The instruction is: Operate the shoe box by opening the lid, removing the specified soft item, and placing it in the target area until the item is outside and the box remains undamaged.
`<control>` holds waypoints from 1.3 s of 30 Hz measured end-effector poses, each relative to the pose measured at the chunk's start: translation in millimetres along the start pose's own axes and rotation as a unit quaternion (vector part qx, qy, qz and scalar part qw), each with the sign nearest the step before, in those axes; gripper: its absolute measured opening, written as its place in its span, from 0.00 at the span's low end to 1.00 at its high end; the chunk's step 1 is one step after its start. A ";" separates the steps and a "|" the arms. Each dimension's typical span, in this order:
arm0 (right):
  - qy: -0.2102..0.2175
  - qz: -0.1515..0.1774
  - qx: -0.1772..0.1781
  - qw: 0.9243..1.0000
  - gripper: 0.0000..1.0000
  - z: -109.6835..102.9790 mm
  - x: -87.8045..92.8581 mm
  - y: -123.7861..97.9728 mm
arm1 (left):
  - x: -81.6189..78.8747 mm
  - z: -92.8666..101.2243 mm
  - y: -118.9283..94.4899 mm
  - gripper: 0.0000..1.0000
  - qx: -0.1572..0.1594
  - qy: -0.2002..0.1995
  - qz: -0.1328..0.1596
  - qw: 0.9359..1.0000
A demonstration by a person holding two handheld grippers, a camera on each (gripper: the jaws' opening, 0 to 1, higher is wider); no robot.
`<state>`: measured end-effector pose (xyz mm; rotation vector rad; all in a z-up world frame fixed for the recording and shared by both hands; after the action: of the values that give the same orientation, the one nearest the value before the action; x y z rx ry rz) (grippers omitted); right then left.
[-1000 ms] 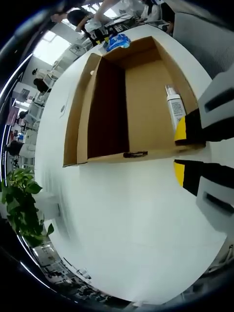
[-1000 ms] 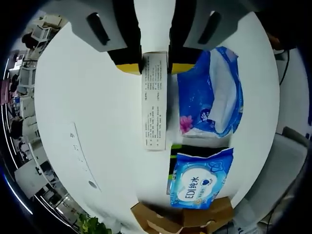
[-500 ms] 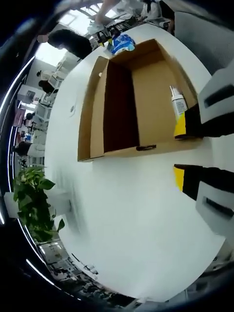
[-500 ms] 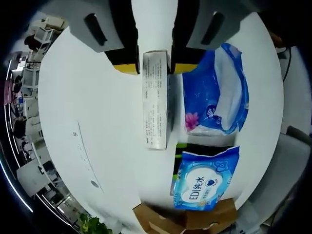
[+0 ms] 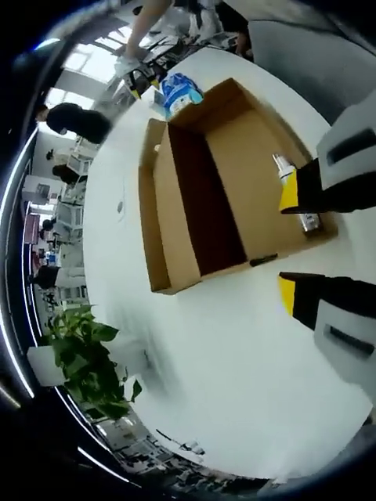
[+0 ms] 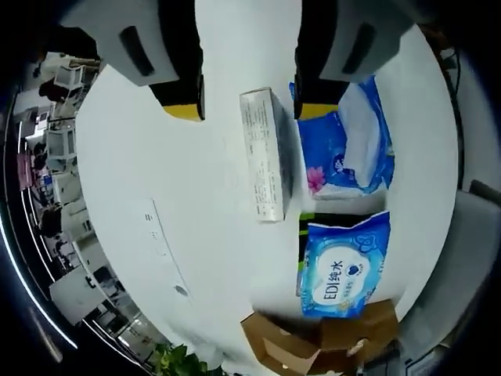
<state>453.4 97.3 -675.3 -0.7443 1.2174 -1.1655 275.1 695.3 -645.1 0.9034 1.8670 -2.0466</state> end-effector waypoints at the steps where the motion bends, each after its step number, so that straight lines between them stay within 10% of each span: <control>1: 0.018 0.009 0.007 1.000 0.50 -1.8 -3.2 -4.1 | -0.7 3.7 0.4 0.31 0.013 0.019 -0.006 1.000; 14: 0.138 0.084 0.040 0.986 0.79 -23.9 -23.1 -39.2 | -8.4 28.2 13.6 0.41 0.109 0.163 -0.066 0.978; 28: 0.271 0.168 0.073 0.945 0.96 -64.5 -44.5 -71.1 | -18.1 41.8 36.8 0.53 0.187 0.300 -0.120 0.928; 35: 0.298 0.192 0.084 0.931 0.96 -90.3 -50.4 -77.9 | -10.4 43.8 50.5 0.55 0.218 0.397 -0.170 0.875; 39: 0.308 0.212 0.084 0.924 0.96 -104.6 -57.2 -81.1 | -8.3 43.5 58.4 0.59 0.222 0.416 -0.188 0.862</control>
<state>334.5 143.1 -607.9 0.0493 1.6664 -1.1480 301.4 642.1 -688.1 1.9297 2.0851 -2.6599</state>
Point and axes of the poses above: the point that each gripper's makers call its tool centre point, and the gripper's own axes: y roughly forward along the fingers, z roughly to its right, x roughly out of its underside, the point moved 4 cm from there along -y, roughly backward along the fingers, and after that the axes turned 4 degrees about -x, right-handed, at the moved point
